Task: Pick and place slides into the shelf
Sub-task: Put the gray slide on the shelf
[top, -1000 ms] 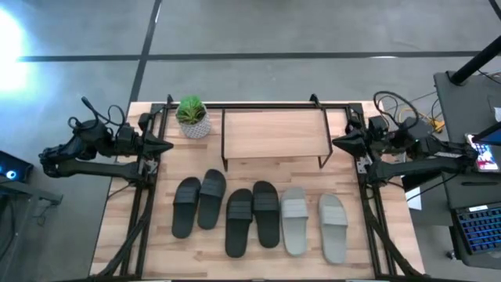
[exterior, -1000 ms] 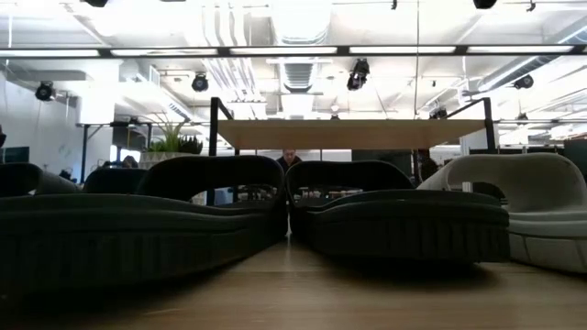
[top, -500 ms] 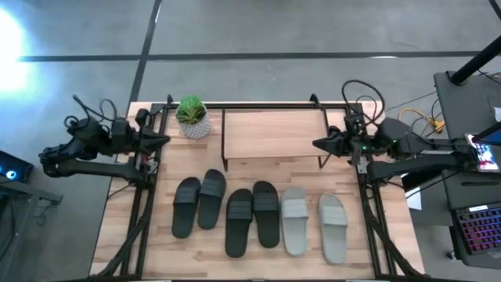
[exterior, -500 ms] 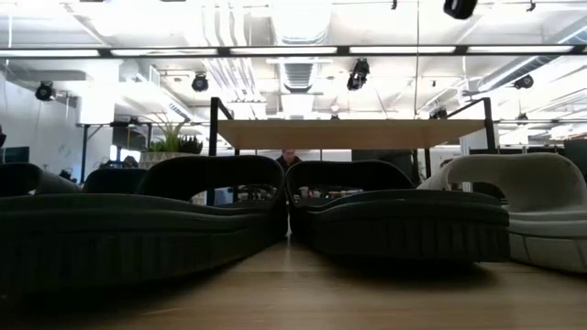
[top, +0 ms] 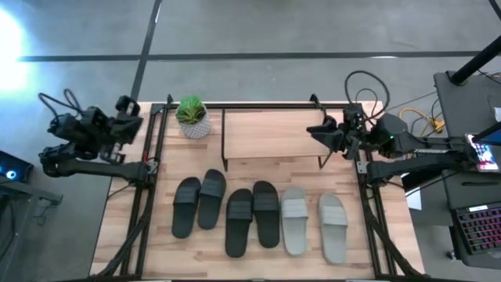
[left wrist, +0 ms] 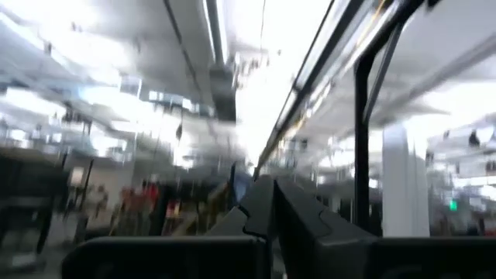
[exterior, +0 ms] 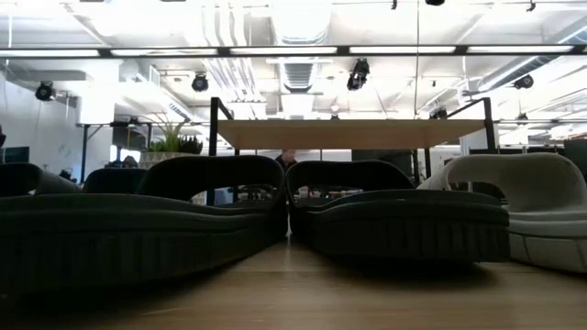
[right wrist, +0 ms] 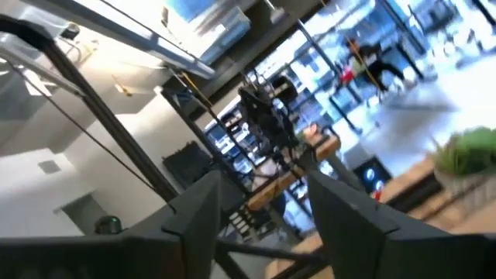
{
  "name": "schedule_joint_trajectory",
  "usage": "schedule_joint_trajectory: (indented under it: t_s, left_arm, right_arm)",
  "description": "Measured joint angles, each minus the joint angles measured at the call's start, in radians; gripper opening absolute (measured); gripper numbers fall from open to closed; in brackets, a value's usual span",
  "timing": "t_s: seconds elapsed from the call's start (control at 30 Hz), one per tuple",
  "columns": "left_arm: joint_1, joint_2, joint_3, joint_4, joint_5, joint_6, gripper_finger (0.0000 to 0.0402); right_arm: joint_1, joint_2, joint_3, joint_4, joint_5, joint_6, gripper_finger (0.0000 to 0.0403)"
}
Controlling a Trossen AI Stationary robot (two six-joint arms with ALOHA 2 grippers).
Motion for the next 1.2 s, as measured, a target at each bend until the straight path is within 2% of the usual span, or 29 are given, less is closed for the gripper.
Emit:
schedule_joint_trajectory:
  t_s: [0.07, 0.2, 0.33, 0.47, 0.53, 0.67, 0.8, 0.93, 1.2]
  left_arm:
    - [0.000, 0.000, 0.000, 0.064, 0.002, -0.001, 0.0000]
    - [0.000, 0.002, 0.001, 0.069, -0.001, 0.018, 0.0000]
    - [0.000, 0.018, 0.001, 0.073, -0.049, 0.194, 0.0000]
    - [0.000, 0.063, 0.001, 0.070, -0.052, 0.119, 0.0000]
    - [0.000, 0.088, 0.014, 0.023, -0.090, 0.129, 0.0000]
    - [0.000, 0.127, 0.063, -0.191, -0.164, 0.158, 0.0000]
    - [0.000, 0.164, 0.109, -0.352, -0.263, 0.157, 0.0000]
    - [0.000, 0.173, 0.116, -0.377, -0.271, 0.157, 0.0000]
    - [0.000, 0.163, 0.114, -0.379, -0.294, 0.158, 0.0000]
  right_arm:
    - [-0.011, -0.004, 0.010, 0.002, 0.001, -0.022, 0.0199]
    - [-0.027, 0.014, 0.038, -0.001, 0.002, -0.019, 0.0205]
    - [-0.038, 0.051, 0.084, -0.001, 0.001, -0.043, 0.0205]
    - [-0.042, 0.104, 0.162, -0.057, 0.037, -0.093, 0.0203]
    - [-0.042, 0.131, 0.244, -0.246, 0.074, -0.126, 0.0202]
    - [-0.027, 0.215, 0.448, -0.757, 0.237, -0.185, 0.0201]
    - [0.004, 0.315, 0.612, -1.090, 0.340, -0.199, 0.0201]
    - [0.037, 0.404, 0.731, -1.315, 0.366, -0.185, 0.0201]
    - [0.180, 0.522, 0.871, -1.610, 0.469, -0.108, 0.0201]
